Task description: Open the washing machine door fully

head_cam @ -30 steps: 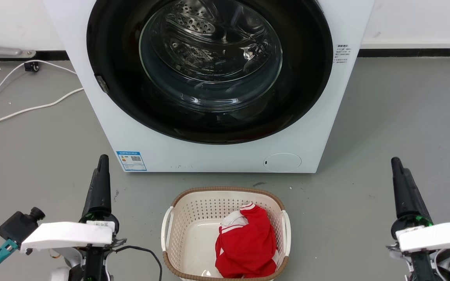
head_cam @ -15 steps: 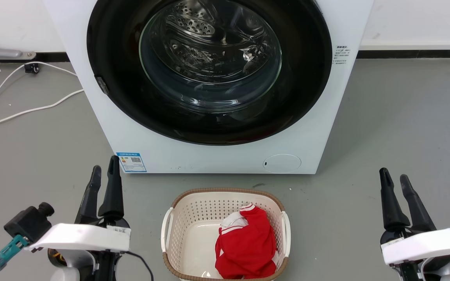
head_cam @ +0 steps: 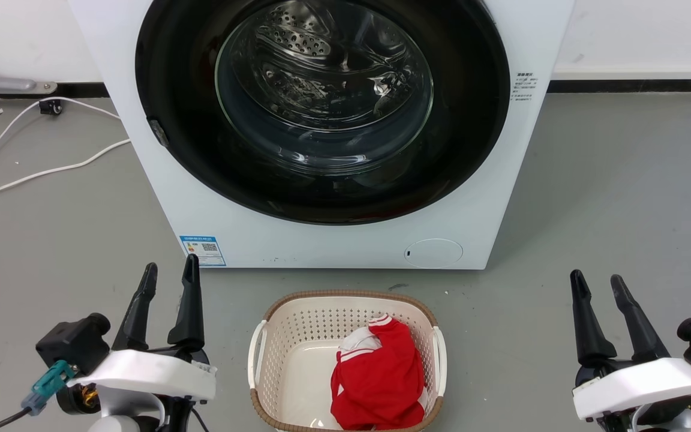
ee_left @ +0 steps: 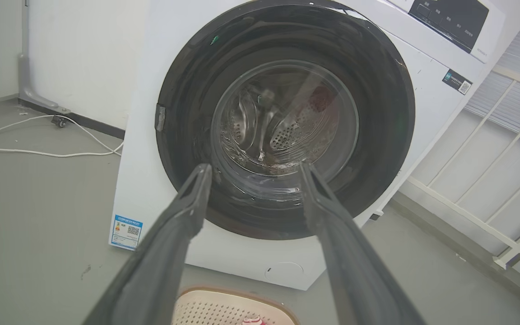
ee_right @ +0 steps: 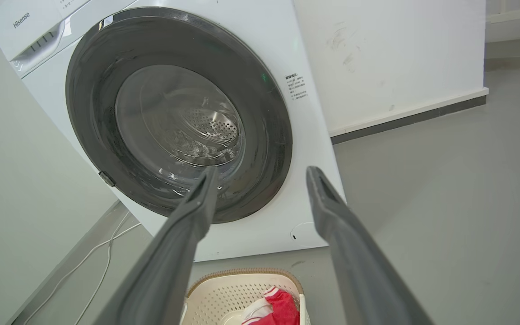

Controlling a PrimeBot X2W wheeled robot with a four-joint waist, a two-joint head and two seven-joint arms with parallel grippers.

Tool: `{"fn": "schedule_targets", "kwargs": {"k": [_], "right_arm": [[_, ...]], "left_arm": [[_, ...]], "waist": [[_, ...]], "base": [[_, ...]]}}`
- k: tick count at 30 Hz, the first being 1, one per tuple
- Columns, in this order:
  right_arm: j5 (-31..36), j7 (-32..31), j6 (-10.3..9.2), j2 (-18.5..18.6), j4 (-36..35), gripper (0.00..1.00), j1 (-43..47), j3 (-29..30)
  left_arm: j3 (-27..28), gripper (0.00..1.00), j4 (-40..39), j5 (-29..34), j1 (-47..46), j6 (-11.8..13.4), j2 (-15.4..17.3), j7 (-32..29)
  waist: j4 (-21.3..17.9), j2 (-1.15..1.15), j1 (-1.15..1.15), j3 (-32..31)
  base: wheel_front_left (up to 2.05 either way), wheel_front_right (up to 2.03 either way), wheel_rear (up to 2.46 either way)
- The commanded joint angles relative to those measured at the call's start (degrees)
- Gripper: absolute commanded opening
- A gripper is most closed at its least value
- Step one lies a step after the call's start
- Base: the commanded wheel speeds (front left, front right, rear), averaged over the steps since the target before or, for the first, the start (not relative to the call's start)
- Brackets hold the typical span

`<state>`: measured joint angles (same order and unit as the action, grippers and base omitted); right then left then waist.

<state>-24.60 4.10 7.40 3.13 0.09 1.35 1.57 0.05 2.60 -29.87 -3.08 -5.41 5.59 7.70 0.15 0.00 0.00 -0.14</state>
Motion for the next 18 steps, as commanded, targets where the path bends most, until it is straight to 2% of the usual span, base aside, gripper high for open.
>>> {"fn": "schedule_targets", "kwargs": {"k": [1, 18], "right_arm": [[2.51, 0.38, 0.09, -0.09, -0.71, 1.0, -0.14, 0.19], [12.3, 0.55, 0.1, -0.17, -1.6, 1.0, 0.72, 0.04]], "left_arm": [[-0.57, 1.0, -0.31, 2.33, -0.1, 0.61, 0.76, 0.63], [-3.46, 1.0, -0.07, 11.23, 0.42, 3.27, 2.41, 2.9]], "waist": [[0.01, 0.0, 0.0, 0.02], [0.15, 0.0, 0.0, 0.0]], "base": [[0.0, 0.0, 0.0], [0.0, 0.0, 0.0]]}}
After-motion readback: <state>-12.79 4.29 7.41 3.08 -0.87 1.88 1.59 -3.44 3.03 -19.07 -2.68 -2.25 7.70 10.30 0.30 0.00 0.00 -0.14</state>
